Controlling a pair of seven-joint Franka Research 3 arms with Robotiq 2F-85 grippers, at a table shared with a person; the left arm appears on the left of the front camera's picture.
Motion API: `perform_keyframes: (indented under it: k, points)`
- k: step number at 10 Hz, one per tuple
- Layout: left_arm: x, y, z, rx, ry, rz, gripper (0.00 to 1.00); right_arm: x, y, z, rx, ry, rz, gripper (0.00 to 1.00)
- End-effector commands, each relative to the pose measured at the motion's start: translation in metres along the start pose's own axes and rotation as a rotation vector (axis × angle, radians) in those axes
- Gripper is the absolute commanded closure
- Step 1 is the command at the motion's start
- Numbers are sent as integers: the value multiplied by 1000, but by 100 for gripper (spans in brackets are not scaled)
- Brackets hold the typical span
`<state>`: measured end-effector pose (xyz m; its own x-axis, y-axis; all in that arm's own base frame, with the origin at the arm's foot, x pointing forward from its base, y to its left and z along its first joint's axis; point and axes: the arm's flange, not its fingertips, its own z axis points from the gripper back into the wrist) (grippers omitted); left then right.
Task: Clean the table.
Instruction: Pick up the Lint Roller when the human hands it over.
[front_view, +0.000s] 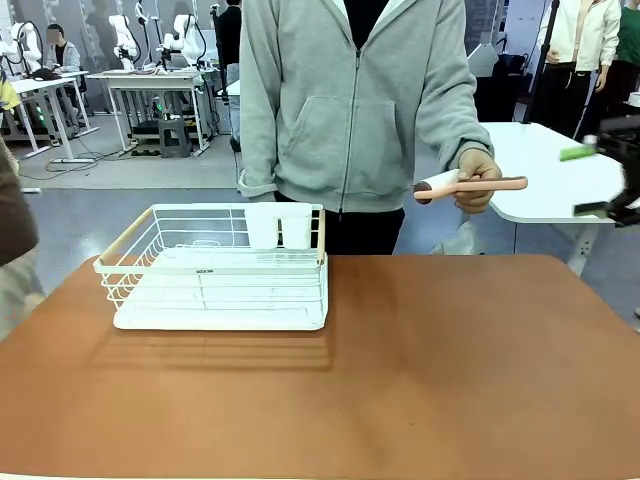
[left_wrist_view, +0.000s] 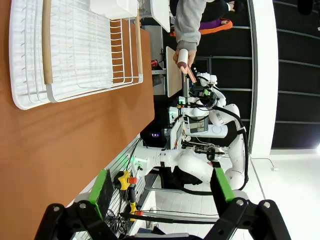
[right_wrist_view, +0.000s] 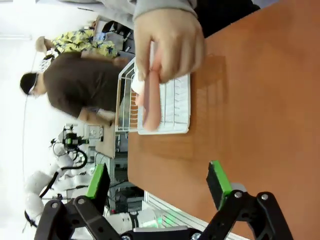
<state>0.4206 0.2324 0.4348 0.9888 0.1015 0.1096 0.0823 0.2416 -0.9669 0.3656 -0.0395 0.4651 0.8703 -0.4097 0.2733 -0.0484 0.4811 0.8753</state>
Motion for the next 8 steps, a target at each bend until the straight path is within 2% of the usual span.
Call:
perform_keyframes:
  k: [1, 5, 8]
  points:
    - [-2, 0, 1, 9, 4, -3, 0, -16, 17, -34, -35, -71, -20, 0]
    - [-2, 0, 1, 9, 4, -3, 0, -1, 16, -76, -43, -192, -49, 0]
    - [-2, 0, 1, 9, 4, -3, 0, 7, 11, -93, -6, -217, -119, 0]
